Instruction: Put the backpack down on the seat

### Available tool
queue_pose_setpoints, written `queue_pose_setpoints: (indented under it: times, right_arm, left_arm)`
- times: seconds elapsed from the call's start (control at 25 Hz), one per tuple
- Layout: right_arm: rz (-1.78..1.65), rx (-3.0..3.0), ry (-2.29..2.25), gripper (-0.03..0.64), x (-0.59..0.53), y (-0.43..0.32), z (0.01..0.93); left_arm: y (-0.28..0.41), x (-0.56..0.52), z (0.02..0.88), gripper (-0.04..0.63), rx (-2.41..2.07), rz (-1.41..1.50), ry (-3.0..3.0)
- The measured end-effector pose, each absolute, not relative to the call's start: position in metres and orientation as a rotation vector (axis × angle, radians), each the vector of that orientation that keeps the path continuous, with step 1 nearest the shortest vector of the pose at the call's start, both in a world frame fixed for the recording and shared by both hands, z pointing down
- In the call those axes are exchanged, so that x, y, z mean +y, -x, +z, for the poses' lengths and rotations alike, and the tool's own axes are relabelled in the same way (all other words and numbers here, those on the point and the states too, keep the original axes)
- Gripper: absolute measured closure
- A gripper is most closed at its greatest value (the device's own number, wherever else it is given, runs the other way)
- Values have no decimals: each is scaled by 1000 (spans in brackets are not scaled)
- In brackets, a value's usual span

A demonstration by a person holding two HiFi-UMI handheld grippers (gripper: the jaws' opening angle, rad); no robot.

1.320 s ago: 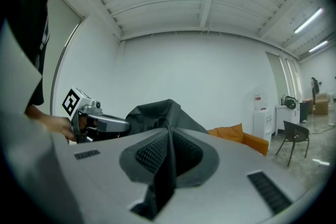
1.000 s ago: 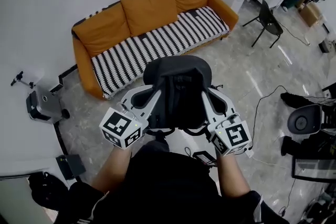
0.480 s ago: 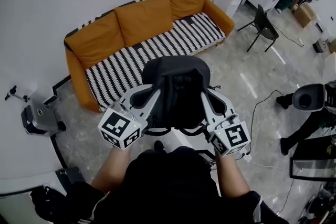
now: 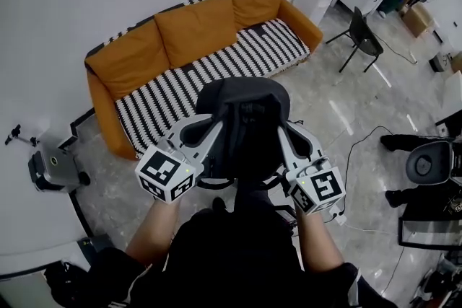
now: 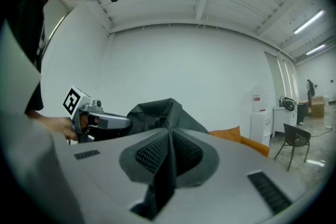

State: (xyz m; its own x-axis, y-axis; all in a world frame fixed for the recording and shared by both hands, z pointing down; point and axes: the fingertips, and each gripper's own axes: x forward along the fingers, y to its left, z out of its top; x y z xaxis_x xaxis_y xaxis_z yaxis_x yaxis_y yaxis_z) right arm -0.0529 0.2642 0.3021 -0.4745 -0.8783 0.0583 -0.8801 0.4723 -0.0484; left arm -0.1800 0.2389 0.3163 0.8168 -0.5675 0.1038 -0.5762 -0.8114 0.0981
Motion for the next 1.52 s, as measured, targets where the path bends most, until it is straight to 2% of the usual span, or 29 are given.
queue_pose_setpoints:
  times: [0.56, 1.52]
  right_arm:
    - [130, -2693, -1562, 578, 202, 26, 317]
    - [151, -2768, -1439, 578, 22, -47, 311]
  left_arm:
    - [156, 180, 326, 555, -950, 146, -2855]
    - [83, 9, 321, 555, -1074, 161, -2790]
